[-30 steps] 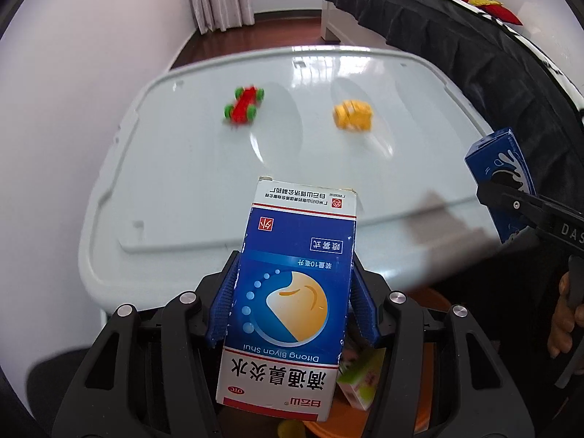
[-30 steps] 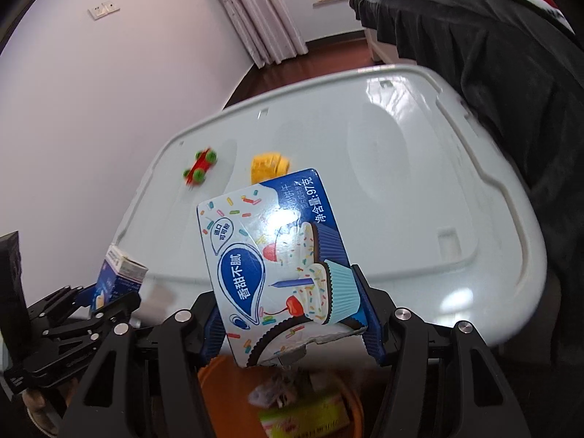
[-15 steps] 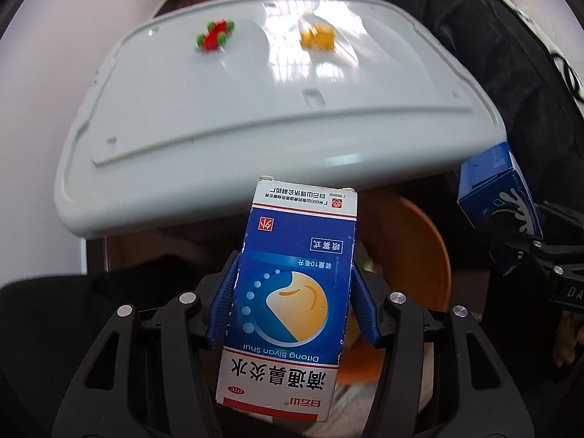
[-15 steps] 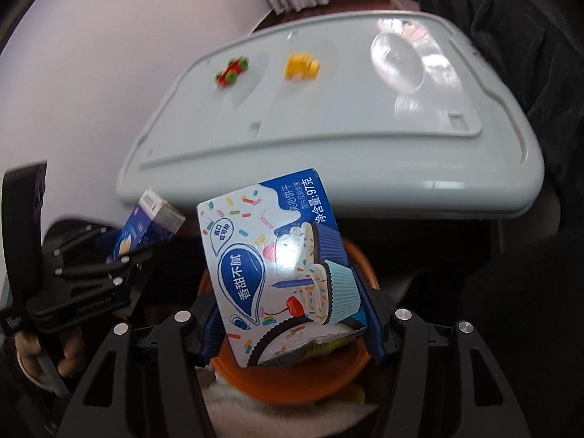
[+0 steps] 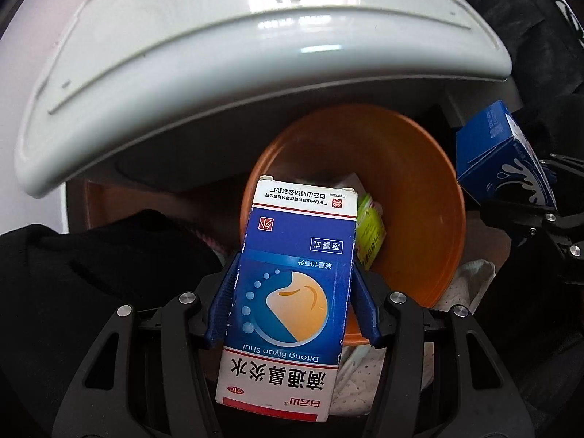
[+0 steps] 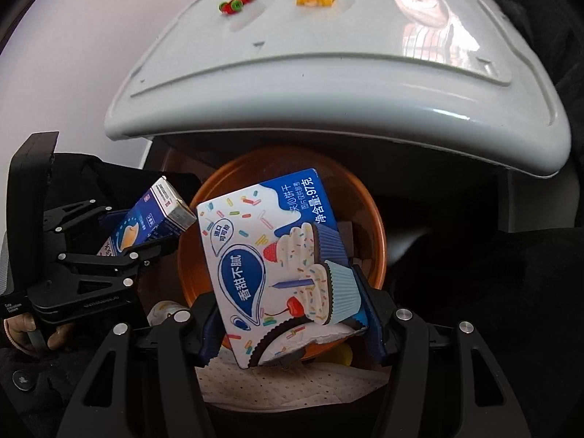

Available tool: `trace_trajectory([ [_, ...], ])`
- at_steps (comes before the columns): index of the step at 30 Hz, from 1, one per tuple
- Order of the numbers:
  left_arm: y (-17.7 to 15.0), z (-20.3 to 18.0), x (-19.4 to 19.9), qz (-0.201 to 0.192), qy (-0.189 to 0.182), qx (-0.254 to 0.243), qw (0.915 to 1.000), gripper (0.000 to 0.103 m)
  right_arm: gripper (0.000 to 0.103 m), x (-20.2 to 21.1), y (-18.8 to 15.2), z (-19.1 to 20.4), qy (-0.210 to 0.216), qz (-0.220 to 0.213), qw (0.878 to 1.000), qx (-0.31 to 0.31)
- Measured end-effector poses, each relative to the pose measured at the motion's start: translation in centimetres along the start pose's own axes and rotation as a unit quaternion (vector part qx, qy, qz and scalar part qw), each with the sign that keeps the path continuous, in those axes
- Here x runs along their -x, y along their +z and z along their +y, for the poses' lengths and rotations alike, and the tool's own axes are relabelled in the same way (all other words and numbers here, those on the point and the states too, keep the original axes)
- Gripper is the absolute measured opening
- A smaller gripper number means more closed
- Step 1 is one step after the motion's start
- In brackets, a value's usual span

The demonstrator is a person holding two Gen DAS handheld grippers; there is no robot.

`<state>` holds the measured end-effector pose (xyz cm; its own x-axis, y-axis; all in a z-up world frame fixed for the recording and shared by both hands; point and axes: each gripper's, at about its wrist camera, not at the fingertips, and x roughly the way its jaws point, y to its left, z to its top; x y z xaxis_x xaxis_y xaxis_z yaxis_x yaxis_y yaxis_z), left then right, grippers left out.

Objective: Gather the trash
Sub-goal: 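Carry both boxes over the bucket and open both tools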

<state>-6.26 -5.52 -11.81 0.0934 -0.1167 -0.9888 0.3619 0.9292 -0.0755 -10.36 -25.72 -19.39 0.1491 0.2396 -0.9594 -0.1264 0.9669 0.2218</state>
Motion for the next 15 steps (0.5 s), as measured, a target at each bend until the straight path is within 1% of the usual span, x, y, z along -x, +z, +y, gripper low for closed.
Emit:
trace_trajectory([
  [5,0.2,0.4,-0.9,0.016,-0.002,0.0,0.9999,0.054,0.059,-1.3,0.4,0.2,0.002,0.023,1.0,0.002],
  [13,0.7,-0.1,-1.7,0.027,-0.003,0.001,0.9996,0.055,0.059,-2.2,1.2,0.9,0.006,0.034,0.999,0.009],
  [14,0.8,-0.2,-1.8,0.03,0.004,-0.001,0.9995,0.062,0.063,-1.7,1.2,0.8,0.006,0.025,1.0,0.012],
  [15,0.9,-0.2,-1.8,0.032,0.007,-0.002,0.9995,0.072,0.074,-1.7,1.2,0.8,0.006,0.025,1.0,0.012],
])
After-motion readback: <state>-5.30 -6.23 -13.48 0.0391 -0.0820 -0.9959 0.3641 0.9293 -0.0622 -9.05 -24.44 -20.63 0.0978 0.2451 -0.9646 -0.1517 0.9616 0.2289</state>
